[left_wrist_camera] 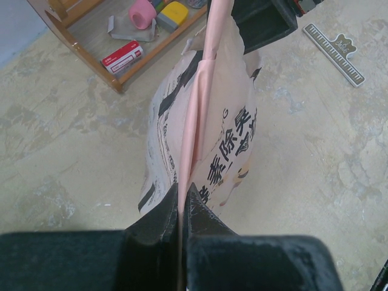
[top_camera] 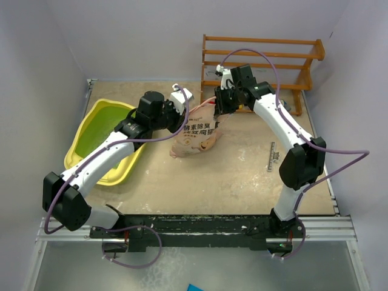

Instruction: Fill the litter box with clean litter

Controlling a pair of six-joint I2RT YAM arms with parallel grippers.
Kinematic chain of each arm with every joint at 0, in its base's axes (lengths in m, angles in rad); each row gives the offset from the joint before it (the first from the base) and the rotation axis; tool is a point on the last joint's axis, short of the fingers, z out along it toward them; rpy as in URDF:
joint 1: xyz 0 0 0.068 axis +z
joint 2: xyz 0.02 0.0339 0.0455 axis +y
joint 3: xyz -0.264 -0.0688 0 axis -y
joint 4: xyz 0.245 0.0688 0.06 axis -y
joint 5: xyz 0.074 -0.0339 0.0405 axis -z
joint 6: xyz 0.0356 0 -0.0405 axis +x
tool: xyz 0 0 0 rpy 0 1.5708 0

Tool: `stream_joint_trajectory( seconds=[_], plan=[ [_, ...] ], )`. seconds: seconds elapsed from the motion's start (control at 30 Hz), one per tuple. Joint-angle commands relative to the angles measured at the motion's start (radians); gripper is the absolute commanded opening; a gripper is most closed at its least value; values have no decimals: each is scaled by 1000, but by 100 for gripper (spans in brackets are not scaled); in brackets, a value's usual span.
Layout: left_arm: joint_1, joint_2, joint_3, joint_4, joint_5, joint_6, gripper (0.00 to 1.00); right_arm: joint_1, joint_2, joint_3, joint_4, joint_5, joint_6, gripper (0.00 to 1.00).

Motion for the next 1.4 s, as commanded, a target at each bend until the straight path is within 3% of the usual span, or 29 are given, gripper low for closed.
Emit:
stream_joint_trajectory(
  seconds=[0.0, 0.63, 1.07, 1.37],
  plan=[
    [-9, -66, 24, 153, 8, -23, 0, 8, 20, -75, -71, -37, -24, 0],
    [-11, -62, -48, 189, 23, -26, 4, 8, 66, -140, -35, -99, 2, 0],
    [-12, -63, -60, 182, 25, -26, 15, 8, 61, -250, 129, -324, 101, 0],
    [-12, -67, -77, 176, 21, -25, 16, 2, 52, -296, 224, -430, 178, 0]
  ],
)
